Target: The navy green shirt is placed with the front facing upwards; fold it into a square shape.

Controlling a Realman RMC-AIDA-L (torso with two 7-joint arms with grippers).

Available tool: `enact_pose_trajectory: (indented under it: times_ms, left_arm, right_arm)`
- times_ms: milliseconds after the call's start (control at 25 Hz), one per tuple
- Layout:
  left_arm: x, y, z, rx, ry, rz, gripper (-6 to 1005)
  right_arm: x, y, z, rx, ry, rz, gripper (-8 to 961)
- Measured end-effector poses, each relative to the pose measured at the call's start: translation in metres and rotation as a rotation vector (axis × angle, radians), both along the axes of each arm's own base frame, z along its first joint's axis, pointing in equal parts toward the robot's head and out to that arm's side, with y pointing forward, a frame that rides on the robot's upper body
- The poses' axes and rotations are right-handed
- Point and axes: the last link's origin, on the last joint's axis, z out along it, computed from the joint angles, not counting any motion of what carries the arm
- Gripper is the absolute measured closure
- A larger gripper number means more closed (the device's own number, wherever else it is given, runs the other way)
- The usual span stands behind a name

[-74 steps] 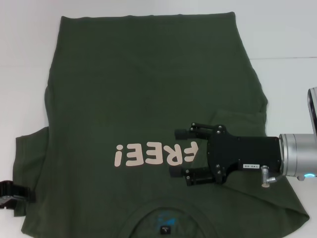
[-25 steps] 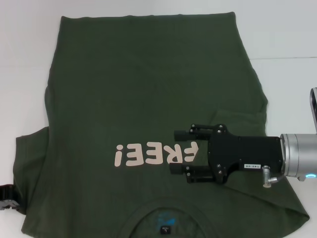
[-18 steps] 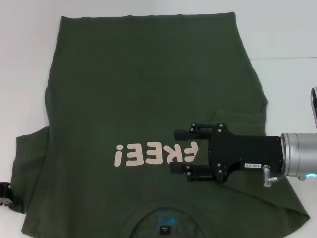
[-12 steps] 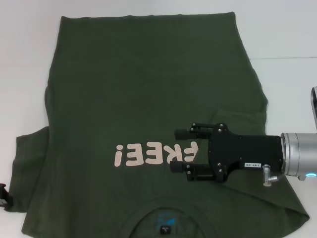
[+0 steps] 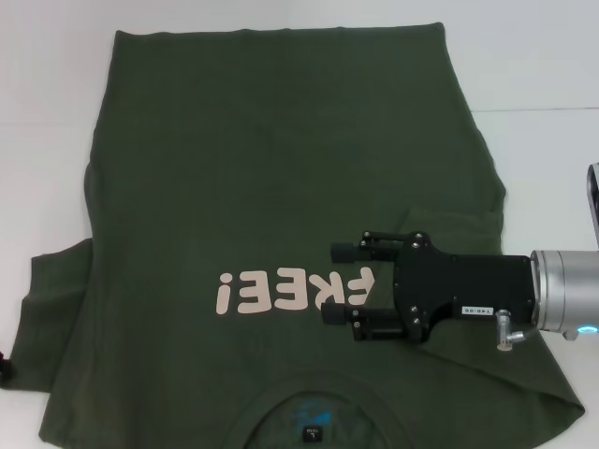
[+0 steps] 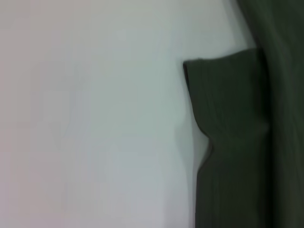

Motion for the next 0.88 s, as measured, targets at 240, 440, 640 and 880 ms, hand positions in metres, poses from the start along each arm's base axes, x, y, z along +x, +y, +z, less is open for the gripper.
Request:
enact_pose_trajectory:
  times_ms: [240, 440, 640, 880]
  left_arm:
    - [0.001, 0.004, 0.009, 0.037, 0.029, -0.015, 998]
    - [0.0, 0.008, 0.012, 0.07, 0.05, -0.023, 998]
    - [-0.002, 0.011, 0.018, 0.105, 0.069, -0.027, 998]
    - [-0.006, 0.013, 0.024, 0.142, 0.089, -0.024, 998]
  right_arm:
    - [0.0, 0.0, 0.0, 0.0, 0.0, -0.001, 187]
    - [0.0, 0.001, 0.0, 0.003, 0.004, -0.002, 188]
    - [0.0, 0.001, 0.001, 0.006, 0.007, -0.005, 188]
    - [0.0, 0.001, 0.001, 0.009, 0.006, -0.005, 188]
